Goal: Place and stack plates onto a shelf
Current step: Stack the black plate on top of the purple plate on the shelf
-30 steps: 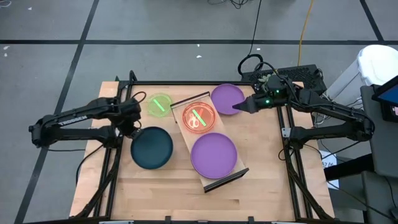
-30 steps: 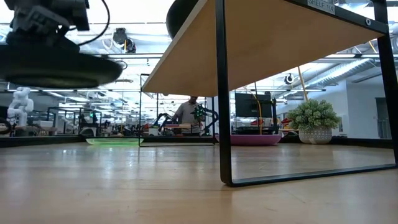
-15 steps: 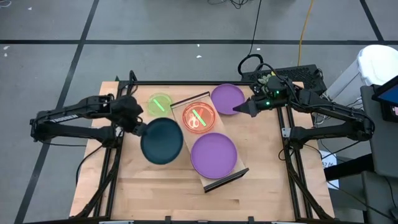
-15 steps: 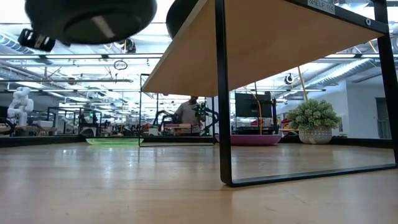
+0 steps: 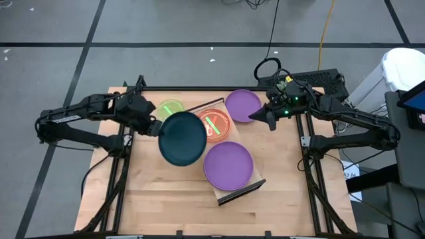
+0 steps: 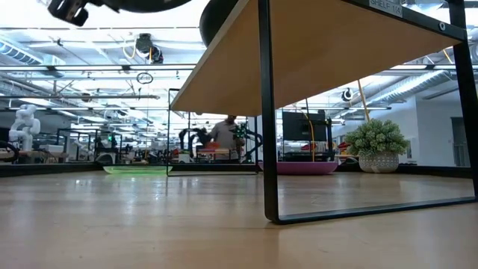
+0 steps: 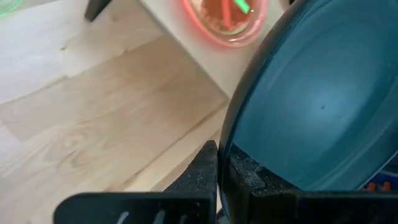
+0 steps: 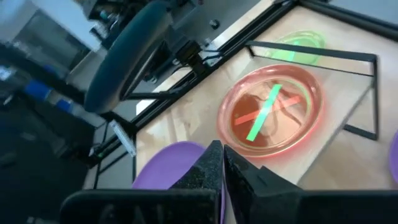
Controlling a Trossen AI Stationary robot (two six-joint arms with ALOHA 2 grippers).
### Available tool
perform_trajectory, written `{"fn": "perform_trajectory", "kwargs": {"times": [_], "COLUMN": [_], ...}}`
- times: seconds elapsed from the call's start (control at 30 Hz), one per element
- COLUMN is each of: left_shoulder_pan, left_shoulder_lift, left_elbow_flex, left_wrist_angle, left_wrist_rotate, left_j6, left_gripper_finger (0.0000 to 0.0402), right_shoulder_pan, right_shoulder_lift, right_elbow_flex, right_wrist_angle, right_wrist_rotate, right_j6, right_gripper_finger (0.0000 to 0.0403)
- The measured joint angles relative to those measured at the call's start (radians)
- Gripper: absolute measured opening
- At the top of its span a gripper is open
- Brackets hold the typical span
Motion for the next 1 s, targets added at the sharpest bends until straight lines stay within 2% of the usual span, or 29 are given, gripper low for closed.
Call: {"fn": "perform_trajectory", "kwargs": {"times": [0.47,0.67,1.0], "left_shoulder_pan": [-0.098,-0.164,-0.31], "left_shoulder_lift": [0.232,0.273,0.319], "left_elbow_flex": [0.248,0.291,0.296], "left_wrist_angle": [0.002,0.003,0.113], "left_wrist_rotate": [-0.092,-0.149,-0.329], "left_j6": [-0.096,-0.184,-0.359], "left_gripper_finger": [0.0008,0.0008,0.0008], "right_shoulder_pan": [0.0,0.0,0.0], "right_shoulder_lift": [-0.017,-0.039,-0.066], "right_elbow_flex": [0.0,0.0,0.0], "right_wrist_angle": [-0.002,-0.003,-0.008], "right_wrist_rotate": [-0.013,-0.013,-0.013], "right_j6": [-0.187,-0.211,-0.31], "right_gripper_finger": [0.0,0.0,0.0]}}
